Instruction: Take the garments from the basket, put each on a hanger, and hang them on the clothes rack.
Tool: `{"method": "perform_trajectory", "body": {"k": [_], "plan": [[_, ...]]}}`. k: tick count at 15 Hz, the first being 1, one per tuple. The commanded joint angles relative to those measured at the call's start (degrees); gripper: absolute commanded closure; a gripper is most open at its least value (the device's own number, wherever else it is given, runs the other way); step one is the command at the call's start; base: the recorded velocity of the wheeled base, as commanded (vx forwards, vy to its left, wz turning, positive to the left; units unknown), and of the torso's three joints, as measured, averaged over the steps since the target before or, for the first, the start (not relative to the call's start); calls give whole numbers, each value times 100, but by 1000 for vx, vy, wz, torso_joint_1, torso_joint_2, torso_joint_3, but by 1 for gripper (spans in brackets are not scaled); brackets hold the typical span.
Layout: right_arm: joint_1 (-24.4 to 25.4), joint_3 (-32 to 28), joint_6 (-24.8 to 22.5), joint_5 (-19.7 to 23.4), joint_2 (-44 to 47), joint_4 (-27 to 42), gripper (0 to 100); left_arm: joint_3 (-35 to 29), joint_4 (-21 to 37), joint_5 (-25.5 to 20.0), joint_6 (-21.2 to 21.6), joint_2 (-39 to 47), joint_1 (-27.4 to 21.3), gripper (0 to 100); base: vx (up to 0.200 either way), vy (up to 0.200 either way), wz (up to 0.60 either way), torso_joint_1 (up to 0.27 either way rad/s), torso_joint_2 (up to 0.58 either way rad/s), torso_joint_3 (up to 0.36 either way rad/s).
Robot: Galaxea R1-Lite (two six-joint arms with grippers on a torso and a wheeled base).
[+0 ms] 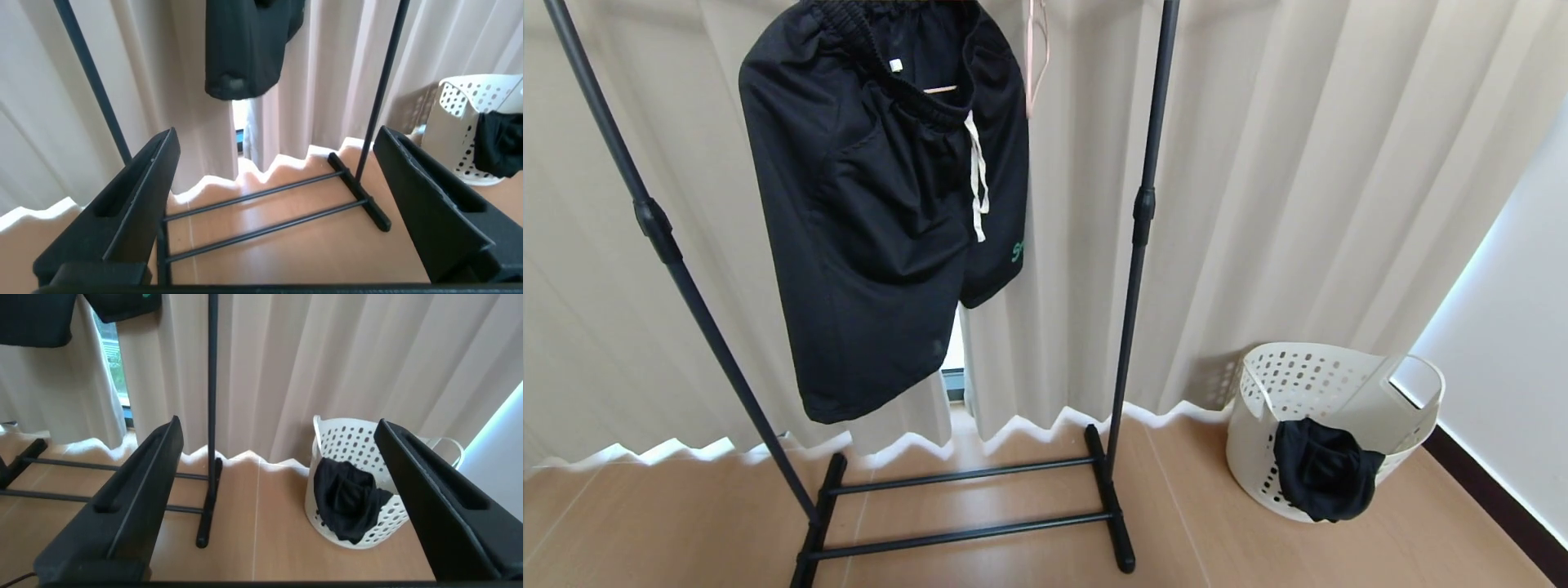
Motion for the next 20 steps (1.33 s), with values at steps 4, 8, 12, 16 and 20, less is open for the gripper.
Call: {"method": "perform_trajectory", "body": {"k": [4,8,12,16,20], "plan": [[-5,0,-2,4,-2,0,0,0,-6,-1,10,-1,0,0,150,-200,0,-4,49,45],[4,0,-2,4,-2,0,0,0,-6,-1,1,-1,0,0,200,-200,-300,4,11,5],[4,0,-2,4,-2,0,0,0,-6,-1,-8,-1,0,0,100,-100,-600,1,7,0],[4,0,-2,4,-2,0,0,0,-6,-1,-8,-1,0,0,0,0,-600,11,0,4],[-5,0,-2,4,-2,0,0,0,-6,7,-8,-1,0,0,0,0,-450,4,2,2]]}}
